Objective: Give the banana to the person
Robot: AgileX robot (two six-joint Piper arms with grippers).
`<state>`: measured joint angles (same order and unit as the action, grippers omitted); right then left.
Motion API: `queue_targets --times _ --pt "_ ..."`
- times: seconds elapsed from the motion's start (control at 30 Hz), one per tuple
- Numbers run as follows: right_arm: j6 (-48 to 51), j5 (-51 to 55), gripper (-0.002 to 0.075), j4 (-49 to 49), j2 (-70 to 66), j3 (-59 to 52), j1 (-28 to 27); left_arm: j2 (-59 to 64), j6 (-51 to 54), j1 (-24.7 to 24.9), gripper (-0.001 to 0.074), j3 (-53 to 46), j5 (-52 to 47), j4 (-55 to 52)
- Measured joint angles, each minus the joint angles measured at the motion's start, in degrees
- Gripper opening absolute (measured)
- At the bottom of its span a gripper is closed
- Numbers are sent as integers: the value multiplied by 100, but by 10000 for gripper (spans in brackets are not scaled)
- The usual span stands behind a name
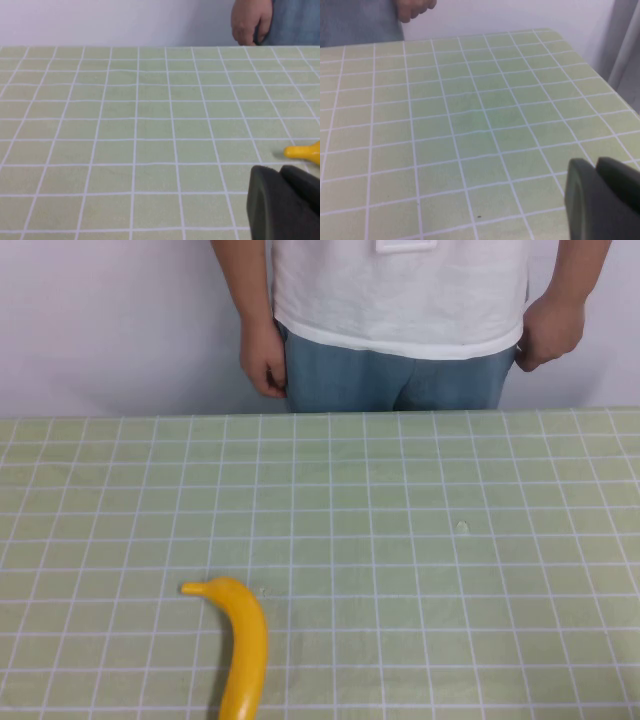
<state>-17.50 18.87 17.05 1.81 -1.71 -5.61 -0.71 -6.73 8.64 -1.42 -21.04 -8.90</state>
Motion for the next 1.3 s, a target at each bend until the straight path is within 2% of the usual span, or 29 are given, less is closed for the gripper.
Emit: queue_targets --times 0.57,0.97,1.13,1.3 --pt "0 0 -9 0 0 0 0 0 0 0 4 0 73 61" --pt "0 0 -9 0 0 0 0 0 -22 0 4 -10 503 83" --pt "0 0 -9 0 0 0 0 0 -22 0 4 -10 1055 83" --pt "0 0 -9 0 0 0 0 0 -33 0 4 -10 2221 83"
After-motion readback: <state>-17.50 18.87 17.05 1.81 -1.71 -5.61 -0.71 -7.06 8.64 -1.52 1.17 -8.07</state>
